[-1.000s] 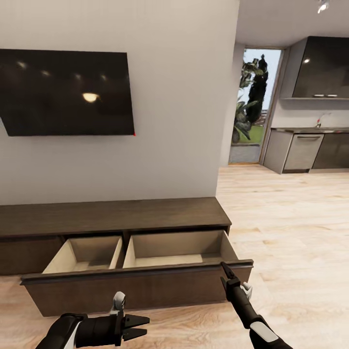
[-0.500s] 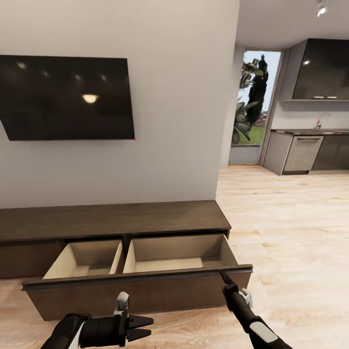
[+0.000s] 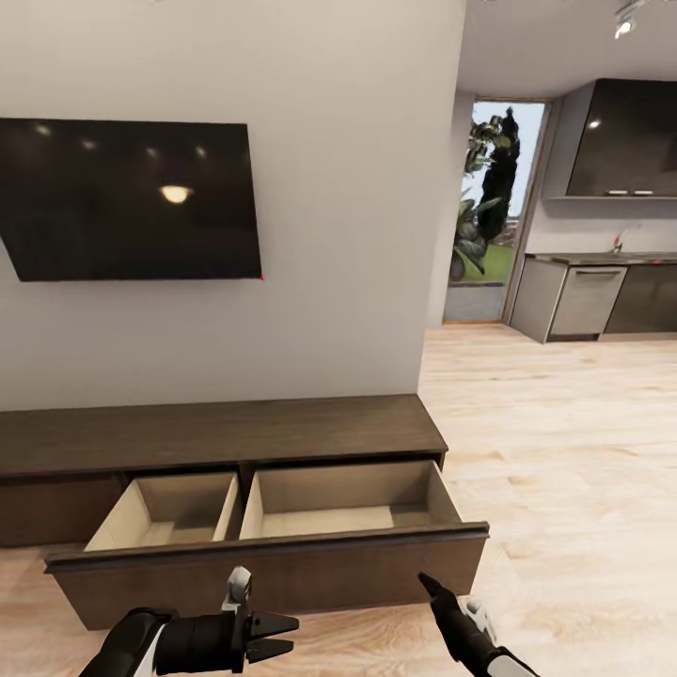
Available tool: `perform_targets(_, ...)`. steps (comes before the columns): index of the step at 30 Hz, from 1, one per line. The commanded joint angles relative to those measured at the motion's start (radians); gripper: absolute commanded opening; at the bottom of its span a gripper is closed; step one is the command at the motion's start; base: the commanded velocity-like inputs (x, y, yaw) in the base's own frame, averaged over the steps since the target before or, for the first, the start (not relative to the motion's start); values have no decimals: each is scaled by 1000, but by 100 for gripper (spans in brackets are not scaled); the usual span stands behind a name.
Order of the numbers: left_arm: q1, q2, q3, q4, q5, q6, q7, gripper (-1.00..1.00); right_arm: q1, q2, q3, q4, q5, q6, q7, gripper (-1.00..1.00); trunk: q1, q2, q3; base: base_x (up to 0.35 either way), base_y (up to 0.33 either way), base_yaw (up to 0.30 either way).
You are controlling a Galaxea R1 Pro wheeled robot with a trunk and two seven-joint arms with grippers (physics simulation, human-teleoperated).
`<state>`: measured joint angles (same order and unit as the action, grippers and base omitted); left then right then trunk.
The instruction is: Place each of the two pumpkins and all three candles from the living room inside a cabinet in the living room (use any cabinet), then make sure every cabinet is closed, and position the cauldron so it is next to a table in the living room.
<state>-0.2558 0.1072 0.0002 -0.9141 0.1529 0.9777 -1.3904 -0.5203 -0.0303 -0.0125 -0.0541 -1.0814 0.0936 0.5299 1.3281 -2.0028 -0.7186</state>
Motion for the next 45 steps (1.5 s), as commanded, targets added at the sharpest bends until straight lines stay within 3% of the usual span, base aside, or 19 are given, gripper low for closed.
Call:
perform_targets(1, 0, 0, 0, 0, 2, 10, -1, 100, 0, 0, -1, 4, -6, 6, 5, 100, -4, 7, 2, 0, 0, 0)
perform_targets(12, -2, -7, -2, 0, 1, 10, 1, 100, 4, -2, -1, 11, -2, -2, 8, 100, -46, 84, 37, 0, 0, 0)
perform_targets(19, -2, -12, -11, 0, 0, 10, 2, 100, 5, -2, 0, 11, -3, -83, 0, 100, -73, 133, 59, -2, 0, 0)
perform_targets(23, -2, -12, -12, -1, -4, 9, 3, 100, 6, -2, 0, 13, -3, -92, -4, 100, -88, 161, 71, -66, 0, 0)
perform_targets(30, -2, -11, -12, -2, -22, 9, 29, 100, 5, -2, 0, 12, -2, -110, -10, 100, -88, 161, 71, -61, 0, 0)
perform_targets(33, -2, -12, -11, -2, -50, 10, 37, 100, 5, -2, 0, 11, -2, -110, -58, 100, -88, 161, 71, -2, 0, 89)
perform_targets(39, -3, -12, -5, -2, -76, 10, 141, 100, 6, -2, 1, 10, 0, -111, -108, 100, -88, 161, 71, 0, 0, 260)
perform_targets(43, -3, -12, 2, 0, -74, 9, 271, 100, 5, -2, 0, 10, 42, -122, -113, 100, -88, 161, 71, 0, 0, 291)
perform_targets(45, -3, -13, 22, 1, -73, 8, 347, 100, 5, -1, 0, 10, 56, -128, -114, 100, -88, 161, 71, 0, 0, 292)
